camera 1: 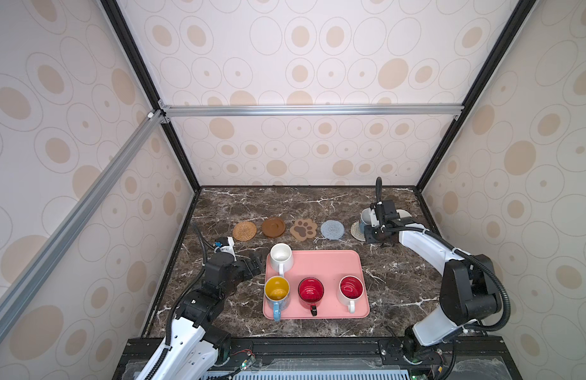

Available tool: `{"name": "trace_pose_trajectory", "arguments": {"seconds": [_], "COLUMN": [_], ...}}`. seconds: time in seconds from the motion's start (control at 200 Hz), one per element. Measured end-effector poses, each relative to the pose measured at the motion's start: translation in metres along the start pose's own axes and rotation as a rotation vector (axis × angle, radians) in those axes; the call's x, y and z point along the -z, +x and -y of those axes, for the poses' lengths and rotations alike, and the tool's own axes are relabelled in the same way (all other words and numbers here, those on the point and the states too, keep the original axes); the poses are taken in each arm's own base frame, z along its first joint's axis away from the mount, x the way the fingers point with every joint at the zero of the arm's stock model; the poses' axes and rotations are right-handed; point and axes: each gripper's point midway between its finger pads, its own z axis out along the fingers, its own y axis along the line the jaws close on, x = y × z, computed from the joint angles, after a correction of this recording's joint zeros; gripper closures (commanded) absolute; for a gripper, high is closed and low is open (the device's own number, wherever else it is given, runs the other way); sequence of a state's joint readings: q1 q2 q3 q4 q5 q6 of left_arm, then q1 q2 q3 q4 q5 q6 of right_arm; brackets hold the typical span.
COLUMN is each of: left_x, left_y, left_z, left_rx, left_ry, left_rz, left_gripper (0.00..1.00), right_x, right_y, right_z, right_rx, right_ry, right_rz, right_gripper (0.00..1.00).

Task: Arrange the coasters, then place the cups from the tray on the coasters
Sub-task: 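Lower the held blue floral mug onto the beaded round coaster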

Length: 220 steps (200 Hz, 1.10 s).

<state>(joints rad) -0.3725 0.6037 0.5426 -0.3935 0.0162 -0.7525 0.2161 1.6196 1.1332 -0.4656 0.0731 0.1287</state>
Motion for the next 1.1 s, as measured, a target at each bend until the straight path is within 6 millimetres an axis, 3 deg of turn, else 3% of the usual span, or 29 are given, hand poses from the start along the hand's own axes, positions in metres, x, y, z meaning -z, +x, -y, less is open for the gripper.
{"name": "trace_pose_trajectory", "arguments": {"seconds": [0.505,1.101], "left_x": [-0.003,-0.004], "left_y": [0.004,0.004], "left_z": [-0.003,-0.003], "left_rx": [-0.001,-0.001], "left_ry": [-0.014,-0.016], "left_rz": [-0.018,-0.019], "left_gripper": [0.00,0.00], "right_x": [-0.024,-0.037], "right_y": [-0.010,-0.003], "right_z": [0.002,0.006], "right_rx": [-0.001,-0.010], "right_ry": [-0.007,-0.008], "right_rz": [-0.010,-0.048], "right_gripper": [0.95,0.94]}}
